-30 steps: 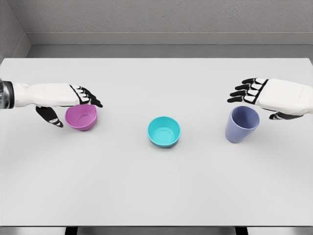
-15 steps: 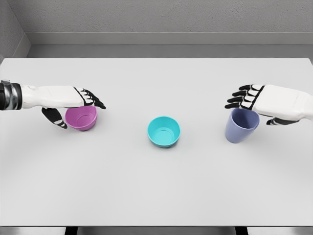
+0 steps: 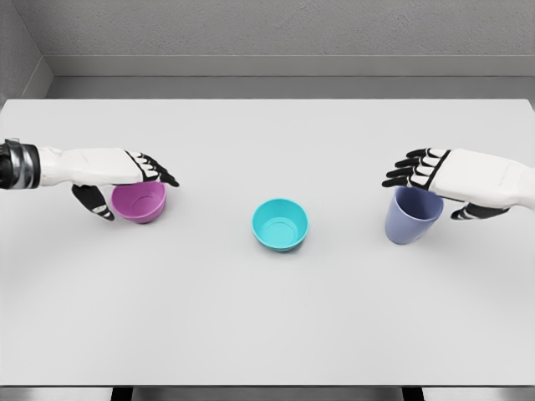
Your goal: Stacking bowl and cup with both arms
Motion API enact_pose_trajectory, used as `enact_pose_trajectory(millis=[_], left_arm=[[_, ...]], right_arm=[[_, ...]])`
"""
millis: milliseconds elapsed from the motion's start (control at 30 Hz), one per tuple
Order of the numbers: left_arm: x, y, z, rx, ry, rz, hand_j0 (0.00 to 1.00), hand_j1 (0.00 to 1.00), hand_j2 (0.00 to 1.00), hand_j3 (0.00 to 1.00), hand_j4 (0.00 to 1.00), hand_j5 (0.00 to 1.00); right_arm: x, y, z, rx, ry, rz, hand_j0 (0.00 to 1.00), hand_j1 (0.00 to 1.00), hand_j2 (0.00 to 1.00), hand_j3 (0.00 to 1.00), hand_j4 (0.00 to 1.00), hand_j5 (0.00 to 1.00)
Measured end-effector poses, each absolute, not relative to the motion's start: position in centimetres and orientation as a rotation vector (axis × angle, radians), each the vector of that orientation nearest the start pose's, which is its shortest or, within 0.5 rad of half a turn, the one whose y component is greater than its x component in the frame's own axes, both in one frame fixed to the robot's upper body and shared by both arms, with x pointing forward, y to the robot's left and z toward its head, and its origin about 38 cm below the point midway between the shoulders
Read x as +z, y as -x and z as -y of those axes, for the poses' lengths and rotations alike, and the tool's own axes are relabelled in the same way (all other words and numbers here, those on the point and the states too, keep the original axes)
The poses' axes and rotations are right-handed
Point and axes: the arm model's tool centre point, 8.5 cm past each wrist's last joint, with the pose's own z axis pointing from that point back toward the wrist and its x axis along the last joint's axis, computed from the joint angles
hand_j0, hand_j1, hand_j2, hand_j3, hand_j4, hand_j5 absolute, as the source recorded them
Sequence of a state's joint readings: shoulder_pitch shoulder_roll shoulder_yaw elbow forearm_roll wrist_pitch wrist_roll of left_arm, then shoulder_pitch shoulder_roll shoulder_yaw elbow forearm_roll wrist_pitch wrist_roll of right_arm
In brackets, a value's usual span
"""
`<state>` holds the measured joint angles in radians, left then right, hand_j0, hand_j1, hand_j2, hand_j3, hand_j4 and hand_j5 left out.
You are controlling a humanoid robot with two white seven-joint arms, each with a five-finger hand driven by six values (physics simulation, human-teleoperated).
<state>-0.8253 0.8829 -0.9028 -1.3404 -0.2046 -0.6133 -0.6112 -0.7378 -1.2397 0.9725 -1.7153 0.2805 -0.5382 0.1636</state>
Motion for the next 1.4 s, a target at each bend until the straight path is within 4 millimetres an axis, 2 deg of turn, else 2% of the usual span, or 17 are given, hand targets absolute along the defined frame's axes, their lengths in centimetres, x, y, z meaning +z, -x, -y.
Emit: enact_pose_trajectory(millis=[367, 1067, 1400], left_arm=[[19.9, -44.5, -31.1, -2.150, -0.204, 1.226, 1.00, 1.00, 1.00, 1.00, 1.00, 1.00], [19.1, -44.7, -32.1, -2.131, -0.211, 1.190, 1.00, 1.00, 1.00, 1.00, 1.00, 1.00], [19.0, -44.8, -31.5, -2.132, -0.204, 1.204, 1.00, 1.00, 1.00, 1.00, 1.00, 1.00]], right_arm=[[24.5, -36.5, 34.0, 2.047, 0.361, 1.492, 1.00, 1.00, 1.00, 1.00, 1.00, 1.00], [22.5, -36.4, 33.3, 2.035, 0.309, 1.480, 1.00, 1.00, 1.00, 1.00, 1.00, 1.00], [21.5, -36.7, 33.4, 2.018, 0.304, 1.453, 1.00, 1.00, 1.00, 1.00, 1.00, 1.00]])
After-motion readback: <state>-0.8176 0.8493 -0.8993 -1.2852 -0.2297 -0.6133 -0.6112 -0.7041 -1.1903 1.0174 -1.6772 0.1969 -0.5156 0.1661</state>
